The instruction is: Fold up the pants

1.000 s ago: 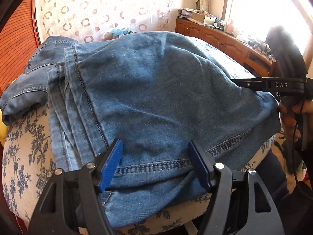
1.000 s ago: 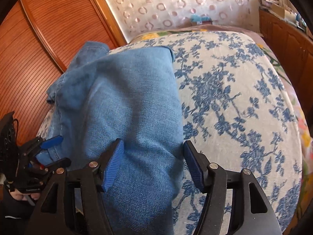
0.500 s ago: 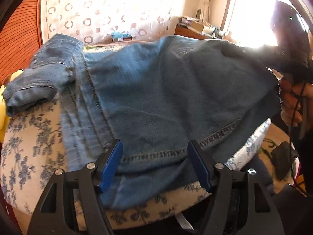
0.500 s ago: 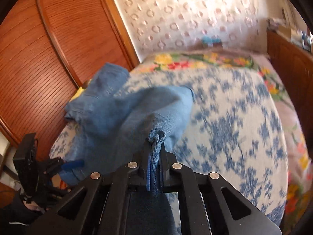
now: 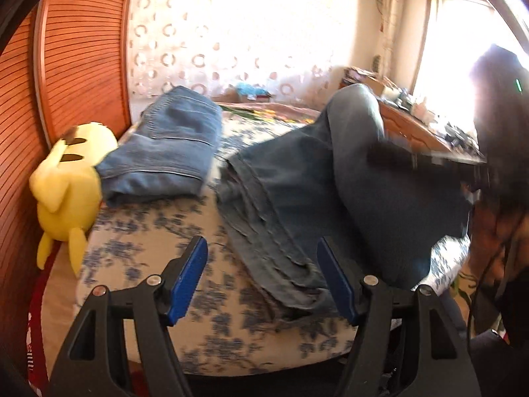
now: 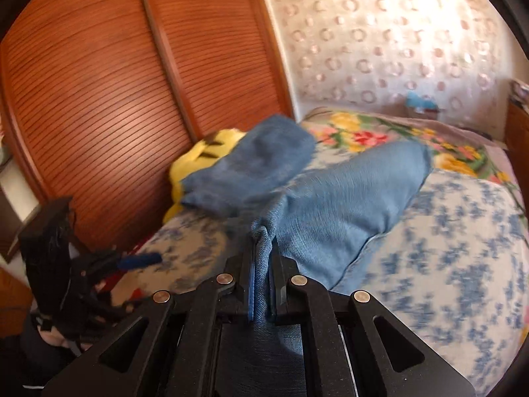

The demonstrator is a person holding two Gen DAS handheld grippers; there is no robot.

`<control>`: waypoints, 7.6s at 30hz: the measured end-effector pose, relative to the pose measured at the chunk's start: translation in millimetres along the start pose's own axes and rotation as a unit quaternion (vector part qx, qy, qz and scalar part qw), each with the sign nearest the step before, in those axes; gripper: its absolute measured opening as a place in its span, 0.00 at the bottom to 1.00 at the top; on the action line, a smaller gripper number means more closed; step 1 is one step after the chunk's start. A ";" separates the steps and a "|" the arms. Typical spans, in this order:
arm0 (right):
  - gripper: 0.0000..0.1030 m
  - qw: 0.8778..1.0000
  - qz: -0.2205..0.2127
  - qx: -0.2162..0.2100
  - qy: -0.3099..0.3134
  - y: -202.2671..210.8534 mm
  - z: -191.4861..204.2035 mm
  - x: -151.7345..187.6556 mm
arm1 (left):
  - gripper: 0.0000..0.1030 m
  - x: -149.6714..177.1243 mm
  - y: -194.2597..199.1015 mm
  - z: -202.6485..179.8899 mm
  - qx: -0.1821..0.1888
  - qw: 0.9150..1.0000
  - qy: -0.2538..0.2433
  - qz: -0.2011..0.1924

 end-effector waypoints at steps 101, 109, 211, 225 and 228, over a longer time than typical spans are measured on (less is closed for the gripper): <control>0.43 0.996 0.019 0.073 0.045 -12.4 -65.0 13.0 | 0.65 -11.8 -40.2 -53.8 0.048 0.998 -0.038 0.019; 0.43 0.997 0.023 0.069 0.015 -18.3 -74.7 40.3 | 0.65 -42.1 -72.7 -55.2 0.046 0.998 -0.041 0.029; 0.58 0.999 0.014 0.048 -0.007 -52.4 -46.5 68.7 | 0.63 -40.7 -81.4 10.8 0.023 1.000 0.003 0.014; 0.60 0.998 0.025 0.051 -0.008 -56.5 -49.8 71.3 | 0.71 2.6 -103.6 10.2 0.004 0.998 0.011 0.067; 0.61 0.998 0.031 0.051 -0.010 -58.5 -50.8 72.5 | 0.79 9.5 -108.5 16.7 0.003 0.997 0.024 0.074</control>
Point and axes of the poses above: each gripper's, at about its wrist camera, not at the fingertips, and y roughly against the way its jaws point, z to its left, x to its underside, the point moved 4 cm from there along -y, roughly the way its jaws point, and after that the axes turned 8 degrees about -z, right-handed, at the moved point
